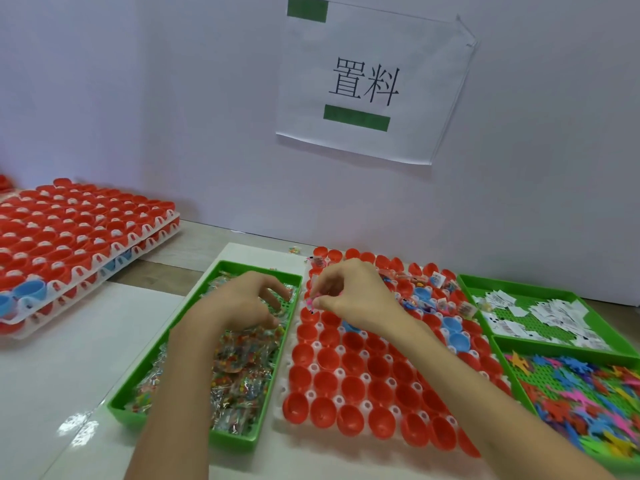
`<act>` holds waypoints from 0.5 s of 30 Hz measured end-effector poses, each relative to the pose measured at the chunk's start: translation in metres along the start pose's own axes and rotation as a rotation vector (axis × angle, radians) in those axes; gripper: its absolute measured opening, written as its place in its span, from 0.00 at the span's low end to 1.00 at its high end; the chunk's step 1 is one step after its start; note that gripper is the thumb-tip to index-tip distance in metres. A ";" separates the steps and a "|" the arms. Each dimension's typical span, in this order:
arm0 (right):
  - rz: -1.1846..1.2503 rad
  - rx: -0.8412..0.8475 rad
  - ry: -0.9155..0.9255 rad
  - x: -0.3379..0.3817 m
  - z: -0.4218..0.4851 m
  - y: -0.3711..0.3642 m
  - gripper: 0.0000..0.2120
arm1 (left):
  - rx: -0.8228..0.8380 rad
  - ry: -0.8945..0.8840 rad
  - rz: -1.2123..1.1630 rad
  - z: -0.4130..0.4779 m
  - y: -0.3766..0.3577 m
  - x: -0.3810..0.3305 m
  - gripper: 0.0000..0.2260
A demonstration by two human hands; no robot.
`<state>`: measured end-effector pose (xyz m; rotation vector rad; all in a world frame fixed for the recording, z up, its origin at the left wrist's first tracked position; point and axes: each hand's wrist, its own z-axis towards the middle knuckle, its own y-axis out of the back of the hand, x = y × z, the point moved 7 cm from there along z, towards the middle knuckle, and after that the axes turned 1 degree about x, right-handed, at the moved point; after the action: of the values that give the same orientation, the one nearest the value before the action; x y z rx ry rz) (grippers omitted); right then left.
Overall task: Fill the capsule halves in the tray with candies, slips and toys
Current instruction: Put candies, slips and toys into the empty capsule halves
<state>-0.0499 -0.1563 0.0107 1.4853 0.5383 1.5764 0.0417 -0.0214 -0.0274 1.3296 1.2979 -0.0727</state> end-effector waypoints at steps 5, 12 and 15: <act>-0.059 0.078 -0.036 -0.003 0.006 -0.015 0.02 | -0.027 0.003 -0.048 0.003 0.001 0.004 0.21; -0.119 0.181 -0.061 -0.002 0.011 -0.022 0.03 | -0.088 0.006 -0.075 0.008 0.000 0.007 0.19; -0.145 0.198 -0.055 0.001 0.014 -0.023 0.03 | -0.101 0.012 -0.063 0.010 -0.002 0.007 0.20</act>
<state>-0.0297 -0.1471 -0.0043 1.5933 0.7706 1.3980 0.0496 -0.0247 -0.0363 1.2049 1.3373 -0.0424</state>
